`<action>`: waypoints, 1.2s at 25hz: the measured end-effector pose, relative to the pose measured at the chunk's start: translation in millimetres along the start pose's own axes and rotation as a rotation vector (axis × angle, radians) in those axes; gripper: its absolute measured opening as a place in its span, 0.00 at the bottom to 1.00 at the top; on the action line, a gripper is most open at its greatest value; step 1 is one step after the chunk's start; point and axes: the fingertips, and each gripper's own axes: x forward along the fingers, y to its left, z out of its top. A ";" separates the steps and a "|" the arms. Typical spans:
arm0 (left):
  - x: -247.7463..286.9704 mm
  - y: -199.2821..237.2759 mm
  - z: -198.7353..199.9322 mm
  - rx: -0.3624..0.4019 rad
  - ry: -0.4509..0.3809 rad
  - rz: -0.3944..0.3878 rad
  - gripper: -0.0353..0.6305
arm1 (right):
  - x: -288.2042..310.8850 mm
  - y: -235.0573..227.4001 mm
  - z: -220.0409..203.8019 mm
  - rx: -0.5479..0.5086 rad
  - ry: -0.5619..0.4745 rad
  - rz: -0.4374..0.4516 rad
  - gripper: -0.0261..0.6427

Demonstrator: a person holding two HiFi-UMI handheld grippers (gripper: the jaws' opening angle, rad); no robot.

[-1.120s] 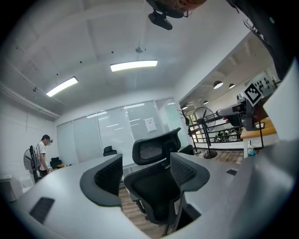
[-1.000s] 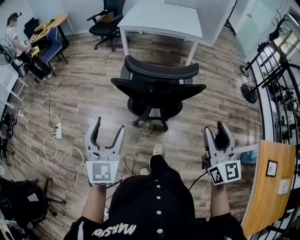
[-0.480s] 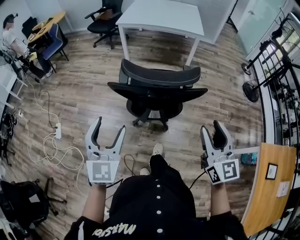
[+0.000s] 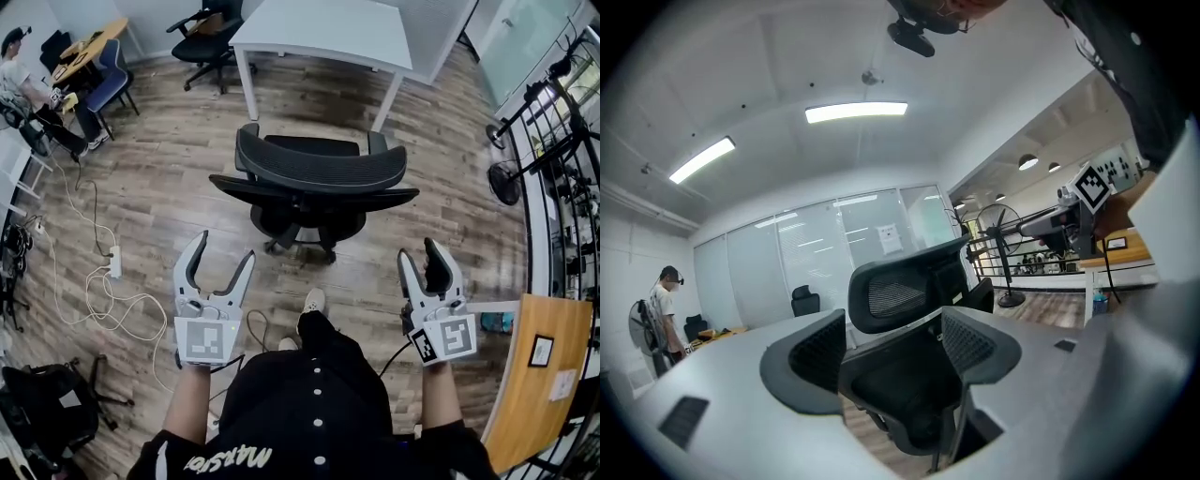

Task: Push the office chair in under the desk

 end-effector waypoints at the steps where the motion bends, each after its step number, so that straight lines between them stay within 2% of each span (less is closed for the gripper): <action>1: 4.0 -0.8 -0.8 0.014 0.003 -0.010 0.54 | 3.6 -1.8 -1.6 -0.003 0.007 0.002 0.37; 11: 45.3 -0.2 -21.5 0.141 0.062 -0.088 0.54 | 41.0 -9.5 -25.0 -0.115 0.097 0.039 0.39; 15: 60.6 -0.4 -34.1 0.157 0.080 -0.108 0.54 | 52.3 -12.0 -34.1 -0.157 0.124 0.047 0.39; 20: 77.9 -2.4 -52.8 0.211 0.146 -0.142 0.54 | 65.7 -18.5 -46.4 -0.194 0.171 0.039 0.40; 26: 101.4 -4.9 -69.4 0.325 0.177 -0.180 0.54 | 89.4 -16.4 -59.6 -0.333 0.236 0.072 0.42; 30: 115.9 -9.1 -80.9 0.376 0.215 -0.221 0.54 | 102.0 -18.7 -72.8 -0.439 0.269 0.108 0.43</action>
